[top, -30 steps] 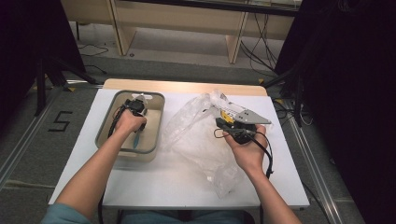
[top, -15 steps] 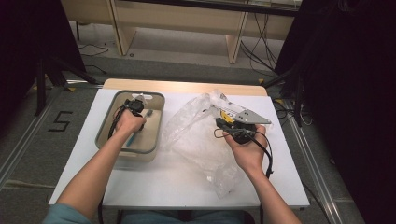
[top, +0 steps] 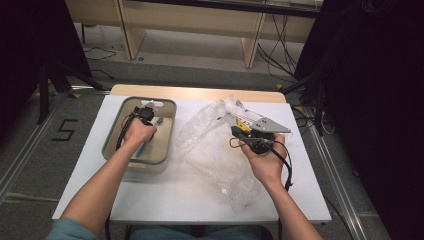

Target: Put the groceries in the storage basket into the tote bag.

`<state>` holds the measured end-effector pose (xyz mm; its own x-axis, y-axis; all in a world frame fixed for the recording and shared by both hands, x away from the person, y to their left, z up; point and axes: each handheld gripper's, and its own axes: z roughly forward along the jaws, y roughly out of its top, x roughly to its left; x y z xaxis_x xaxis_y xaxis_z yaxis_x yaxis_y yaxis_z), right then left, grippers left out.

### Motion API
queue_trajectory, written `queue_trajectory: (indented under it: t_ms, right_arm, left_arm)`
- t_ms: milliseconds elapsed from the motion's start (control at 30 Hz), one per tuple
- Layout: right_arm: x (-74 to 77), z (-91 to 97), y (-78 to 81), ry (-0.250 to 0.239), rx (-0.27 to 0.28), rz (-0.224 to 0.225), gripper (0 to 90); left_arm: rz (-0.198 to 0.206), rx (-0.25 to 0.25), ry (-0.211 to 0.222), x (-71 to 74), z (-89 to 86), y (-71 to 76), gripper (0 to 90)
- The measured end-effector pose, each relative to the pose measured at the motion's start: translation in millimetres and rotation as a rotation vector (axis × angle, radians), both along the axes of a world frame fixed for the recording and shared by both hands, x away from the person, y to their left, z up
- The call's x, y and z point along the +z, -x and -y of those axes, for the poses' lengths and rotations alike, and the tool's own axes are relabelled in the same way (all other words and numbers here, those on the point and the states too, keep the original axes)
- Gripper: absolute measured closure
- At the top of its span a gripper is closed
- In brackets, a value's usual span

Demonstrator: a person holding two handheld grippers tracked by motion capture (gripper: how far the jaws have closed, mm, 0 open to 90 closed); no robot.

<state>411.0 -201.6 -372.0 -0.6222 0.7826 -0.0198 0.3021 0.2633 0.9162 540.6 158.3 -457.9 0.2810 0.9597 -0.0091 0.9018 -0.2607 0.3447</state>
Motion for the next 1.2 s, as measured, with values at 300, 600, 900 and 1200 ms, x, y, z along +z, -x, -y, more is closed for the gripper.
queue_trajectory:
  t_ms: [300,600,900,1200]
  right_arm:
    - [0.5,0.7,0.0,-0.001,-0.002,0.000,90.0]
    - [0.6,0.7,0.0,-0.002,-0.002,0.000,90.0]
    - [0.3,0.3,0.1,0.000,-0.001,-0.001,90.0]
    - [-0.2,-0.1,0.0,0.000,-0.002,0.003,90.0]
  left_arm:
    - [0.008,0.000,0.013,-0.1,-1.8,1.0,82.4]
    - [0.027,0.022,0.048,2.4,-7.9,1.6,82.5]
    - [0.086,0.017,0.080,11.5,-11.7,7.5,82.4]
    - [0.150,0.016,0.147,19.4,-16.1,12.5,82.4]
